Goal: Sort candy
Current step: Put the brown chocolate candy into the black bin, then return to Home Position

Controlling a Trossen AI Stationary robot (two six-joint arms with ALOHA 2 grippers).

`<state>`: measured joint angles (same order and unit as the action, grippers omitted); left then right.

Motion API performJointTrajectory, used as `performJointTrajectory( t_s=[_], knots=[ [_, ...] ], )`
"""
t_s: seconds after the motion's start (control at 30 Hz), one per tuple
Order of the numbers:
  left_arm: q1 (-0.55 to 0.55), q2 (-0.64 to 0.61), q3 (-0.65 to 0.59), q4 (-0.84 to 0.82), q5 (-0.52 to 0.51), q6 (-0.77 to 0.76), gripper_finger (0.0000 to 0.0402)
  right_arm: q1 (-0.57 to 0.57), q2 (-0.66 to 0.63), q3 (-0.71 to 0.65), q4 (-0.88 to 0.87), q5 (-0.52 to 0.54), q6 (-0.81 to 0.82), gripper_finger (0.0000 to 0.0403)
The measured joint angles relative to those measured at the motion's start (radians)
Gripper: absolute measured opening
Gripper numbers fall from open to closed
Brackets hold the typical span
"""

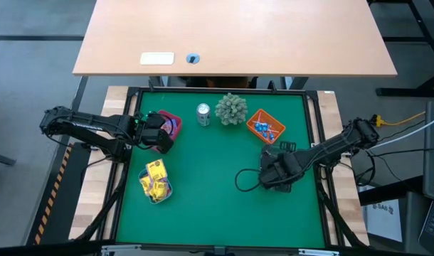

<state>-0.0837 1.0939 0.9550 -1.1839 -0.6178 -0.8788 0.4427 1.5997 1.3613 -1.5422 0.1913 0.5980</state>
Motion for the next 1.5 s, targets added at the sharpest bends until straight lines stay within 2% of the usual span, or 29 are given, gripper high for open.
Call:
performJointTrajectory(
  t_s=[0.23, 0.5, 0.67, 0.77, 0.9, 1.23, 1.37, 1.5],
  knots=[
    [0.0, 0.0, 0.0, 0.0, 0.0, 0.0, 0.0085, 0.0, 0.0, 0.0, -0.022, 0.0, -0.001, 0.014],
    [0.0, 0.0, 0.0, 0.0, 0.0, 0.0, 0.0085, 0.0, 0.0, 0.0, -0.029, 0.0, -0.001, 0.0202],
    [0.0, 0.0, 0.0, 0.01, -0.001, 0.058, 0.0085, 0.0, 0.0, 0.0, -0.029, 0.0, -0.004, 0.0214],
    [0.0, 0.0, 0.0, 0.054, -0.001, 0.116, 0.0085, 0.0, 0.0, 0.0, -0.029, 0.0, -0.031, 0.0202],
    [0.0, 0.0, 0.0, 0.177, 0.0, 0.27, 0.0085, 0.0, 0.0, 0.0, -0.029, 0.0, -0.091, 0.0164],
    [0.0, 0.0, 0.0, 0.578, 0.087, 0.69, 0.0084, -0.106, 0.0, 0.0, -0.028, -0.003, -0.194, 0.0012],
    [0.0, 0.0, 0.0, 0.673, 0.113, 0.803, 0.0067, -0.179, -0.011, 0.0, -0.015, -0.004, -0.284, 0.0016],
    [0.005, -0.014, 0.0, 0.723, 0.115, 0.879, 0.0025, -0.251, -0.058, 0.0, 0.023, -0.013, -0.371, 0.0005]
  ],
)
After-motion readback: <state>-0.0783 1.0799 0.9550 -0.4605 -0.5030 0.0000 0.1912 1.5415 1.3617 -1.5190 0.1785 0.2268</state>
